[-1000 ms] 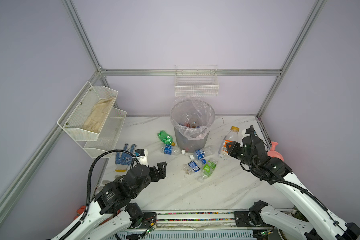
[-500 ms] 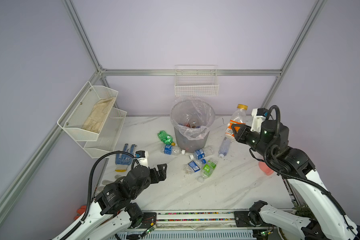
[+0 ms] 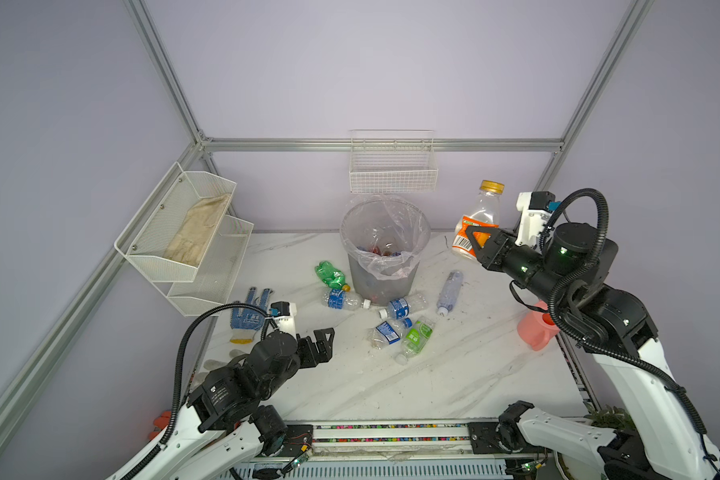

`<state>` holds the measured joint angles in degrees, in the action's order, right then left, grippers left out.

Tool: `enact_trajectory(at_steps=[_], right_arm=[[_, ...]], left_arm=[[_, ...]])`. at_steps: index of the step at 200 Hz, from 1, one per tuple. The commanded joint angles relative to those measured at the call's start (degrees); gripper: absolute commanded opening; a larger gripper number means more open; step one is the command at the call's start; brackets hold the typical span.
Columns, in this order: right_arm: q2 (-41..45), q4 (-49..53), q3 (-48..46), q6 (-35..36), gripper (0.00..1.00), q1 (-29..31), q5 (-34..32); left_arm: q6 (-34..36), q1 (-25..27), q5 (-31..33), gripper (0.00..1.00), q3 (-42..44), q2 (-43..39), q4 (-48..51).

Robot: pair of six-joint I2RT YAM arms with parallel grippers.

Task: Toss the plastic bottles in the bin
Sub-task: 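Lift the orange-labelled bottle with the right gripper and carry it over the bin, then open the right gripper over the bin to drop the bottle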

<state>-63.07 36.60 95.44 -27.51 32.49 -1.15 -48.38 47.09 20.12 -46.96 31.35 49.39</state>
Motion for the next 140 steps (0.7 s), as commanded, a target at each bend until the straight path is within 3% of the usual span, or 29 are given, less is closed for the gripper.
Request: enact_trajectory(at_steps=[1,33,55,67,71,80,83,140], right_arm=[[-3.81,-3.13,2.71,1.14,0.00,-0.15,1.87],[-15.90,-2.81,9.29,1.34,0.00,-0.15,3.80],[-30.26,3.26,20.11,3.15,0.09,-0.17,5.11],[-37.26,9.68,27.97,4.07,0.32,-0.14,1.44],[-38.83,11.29,30.17,4.13,0.45,0.00,0.44],[-40.18,12.62,32.45,3.54,0.91,0.44,-1.89],[-40.01,12.25,32.36,3.52,0.97,0.74,-2.44],[-25.89,2.41,16.22,2.13,0.97,1.45,-4.07]], left_arm=[[1.18,0.34,-0.26,1.00,1.05,-0.98,-1.22],[0.59,0.32,-1.02,1.00,1.25,-0.51,-1.35],[0.77,0.37,-1.53,1.00,0.54,-0.42,-1.58],[1.42,0.36,-1.91,1.00,-0.13,-0.50,-1.43],[1.59,0.34,-1.96,1.00,-0.44,-0.65,-1.36],[1.92,0.28,-1.93,1.00,-0.84,-1.05,-1.02],[2.01,0.33,-1.75,1.00,-0.97,-1.15,-0.86],[2.08,0.35,-0.13,1.00,-0.24,-0.69,-0.38]])
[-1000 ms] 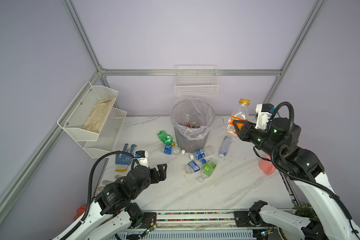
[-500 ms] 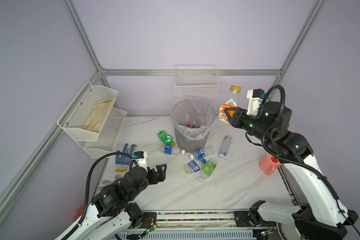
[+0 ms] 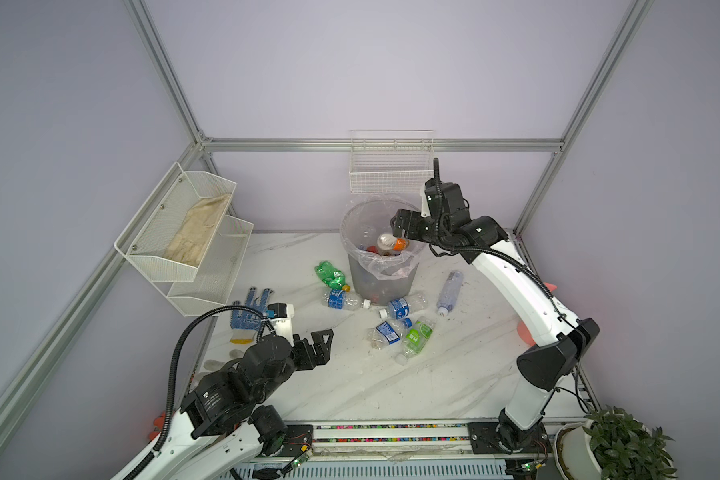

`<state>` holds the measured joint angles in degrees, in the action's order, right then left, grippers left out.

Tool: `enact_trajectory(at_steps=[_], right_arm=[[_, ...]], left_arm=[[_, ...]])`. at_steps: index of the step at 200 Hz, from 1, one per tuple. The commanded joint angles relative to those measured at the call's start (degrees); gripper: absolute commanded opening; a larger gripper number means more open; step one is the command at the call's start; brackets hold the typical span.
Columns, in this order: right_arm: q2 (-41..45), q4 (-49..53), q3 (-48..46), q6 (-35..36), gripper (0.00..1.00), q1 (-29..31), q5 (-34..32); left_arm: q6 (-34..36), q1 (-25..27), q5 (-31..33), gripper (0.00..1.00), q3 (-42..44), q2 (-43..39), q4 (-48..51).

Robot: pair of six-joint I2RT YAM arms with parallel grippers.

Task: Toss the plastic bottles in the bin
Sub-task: 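Open the right gripper over the bin to drop the bottle, then draw the right gripper back while the left gripper reaches toward the blue-labelled bottle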

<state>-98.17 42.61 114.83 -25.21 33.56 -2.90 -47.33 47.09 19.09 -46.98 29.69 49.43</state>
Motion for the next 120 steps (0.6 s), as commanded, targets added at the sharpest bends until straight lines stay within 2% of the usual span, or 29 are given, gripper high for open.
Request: enact_trajectory(at_steps=[1,43,92,120], right_arm=[[9.40,-3.68,-3.45,-0.22,0.97,0.37,-2.30],[17.62,-7.93,-14.36,-1.91,0.97,0.38,-0.48],[21.16,-8.61,-19.76,-3.00,0.97,0.36,0.83],[22.57,-8.70,-22.33,-2.98,0.97,0.36,0.01]], left_arm=[[1.02,0.36,0.88,1.00,-0.22,1.06,-0.45],[-0.24,0.30,-0.02,1.00,-0.43,4.42,-1.76],[-4.45,0.31,0.20,1.00,1.79,4.91,-8.12],[-5.82,-0.02,-0.95,1.00,1.81,8.51,-11.90]])
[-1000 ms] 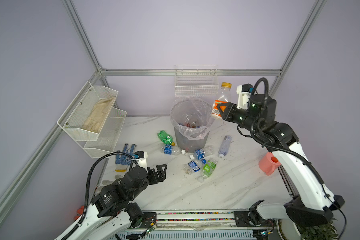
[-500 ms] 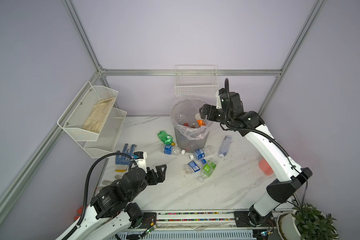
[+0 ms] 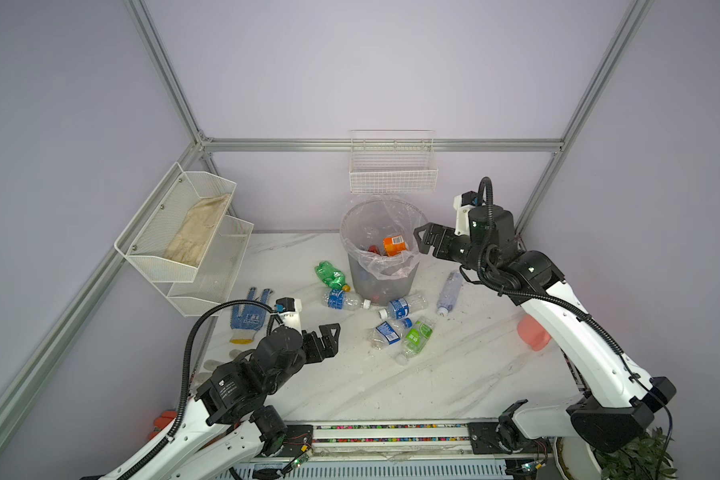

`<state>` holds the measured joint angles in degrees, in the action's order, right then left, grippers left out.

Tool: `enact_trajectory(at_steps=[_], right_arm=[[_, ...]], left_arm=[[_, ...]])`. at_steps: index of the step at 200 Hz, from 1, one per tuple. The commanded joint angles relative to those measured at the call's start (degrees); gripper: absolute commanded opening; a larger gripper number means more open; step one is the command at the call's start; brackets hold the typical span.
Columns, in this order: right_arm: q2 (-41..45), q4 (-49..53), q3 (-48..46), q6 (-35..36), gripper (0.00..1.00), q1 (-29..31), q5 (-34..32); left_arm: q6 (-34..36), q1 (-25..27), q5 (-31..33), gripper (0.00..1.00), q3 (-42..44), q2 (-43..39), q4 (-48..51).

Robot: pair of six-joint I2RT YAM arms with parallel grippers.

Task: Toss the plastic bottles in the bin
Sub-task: 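Draw the right gripper back while the left gripper reaches toward the blue-labelled bottle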

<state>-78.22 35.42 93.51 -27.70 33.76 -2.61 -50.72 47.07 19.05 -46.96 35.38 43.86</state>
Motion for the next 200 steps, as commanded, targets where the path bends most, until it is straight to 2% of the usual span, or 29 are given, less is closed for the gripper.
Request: enact_trajectory(at_steps=[1,21,53,67,131,200], right_arm=[[2.67,-1.54,-1.08,-0.50,0.97,0.17,-0.24],[3.62,-1.42,-2.25,-0.52,0.97,0.22,-0.30],[6.07,-1.24,-4.91,-0.42,0.97,0.09,-1.83],[7.36,-1.15,-6.90,-0.41,0.97,0.08,-2.22],[10.99,-0.28,-13.46,-0.84,0.97,0.15,-3.47],[17.64,1.46,-20.34,-3.21,0.97,0.14,-4.72]], left_arm=[[-2.49,-0.02,-0.97,1.00,1.79,2.98,-6.50],[-3.28,-1.75,-4.06,1.00,1.15,6.82,-8.91],[-5.09,-7.63,-12.18,1.00,1.67,10.85,-14.71],[-5.65,-9.53,-13.89,1.00,1.78,12.33,-16.57],[-15.81,-14.52,-12.24,1.00,-4.98,23.28,-10.07],[-26.65,-18.08,-9.31,1.00,-8.94,29.45,-10.59]])
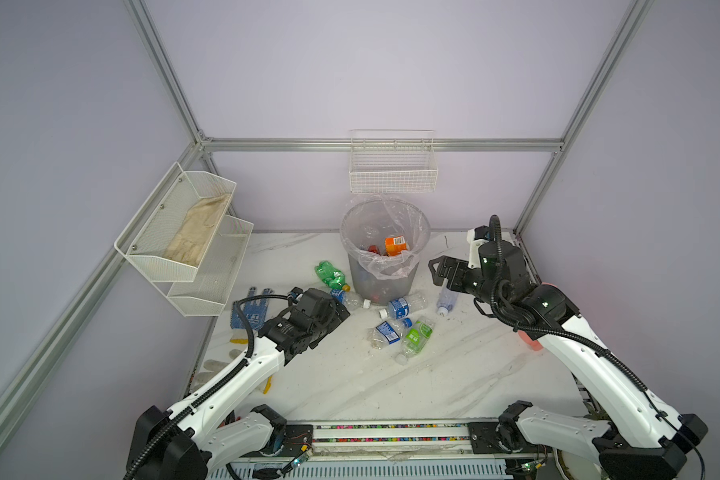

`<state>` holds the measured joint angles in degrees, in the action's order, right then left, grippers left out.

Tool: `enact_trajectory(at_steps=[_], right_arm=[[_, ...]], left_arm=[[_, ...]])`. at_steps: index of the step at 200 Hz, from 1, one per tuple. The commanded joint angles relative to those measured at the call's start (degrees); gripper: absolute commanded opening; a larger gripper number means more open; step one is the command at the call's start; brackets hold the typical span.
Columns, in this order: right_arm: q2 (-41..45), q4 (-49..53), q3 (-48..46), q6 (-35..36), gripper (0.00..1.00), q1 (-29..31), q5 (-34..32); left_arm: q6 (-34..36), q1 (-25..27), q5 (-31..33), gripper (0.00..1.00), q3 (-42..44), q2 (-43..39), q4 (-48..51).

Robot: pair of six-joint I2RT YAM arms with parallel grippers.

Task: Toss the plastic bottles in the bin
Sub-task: 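Draw the right gripper back while the left gripper reaches toward the blue-labelled bottle, then lower the left gripper onto the blue-labelled clear bottle beside the bin and close it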

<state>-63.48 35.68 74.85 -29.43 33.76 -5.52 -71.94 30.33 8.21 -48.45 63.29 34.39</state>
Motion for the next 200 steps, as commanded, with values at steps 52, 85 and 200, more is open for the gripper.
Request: enact_trajectory(at_steps=[52,85,200], right_arm=[[8.31,2.42,-6.78,-4.52,0.97,0.09,-0.95],[11.83,2.70,-10.77,-5.95,0.97,0.09,-0.57],[15.25,5.89,-13.32,-5.31,0.97,0.11,-2.67]], left_arm=[[-10.03,-3.25,0.50,1.00,-15.13,10.29,4.24],[-10.15,-4.11,-1.16,1.00,-18.41,14.73,4.28],[-11.04,-8.19,-8.64,1.00,-30.06,32.59,7.26]])
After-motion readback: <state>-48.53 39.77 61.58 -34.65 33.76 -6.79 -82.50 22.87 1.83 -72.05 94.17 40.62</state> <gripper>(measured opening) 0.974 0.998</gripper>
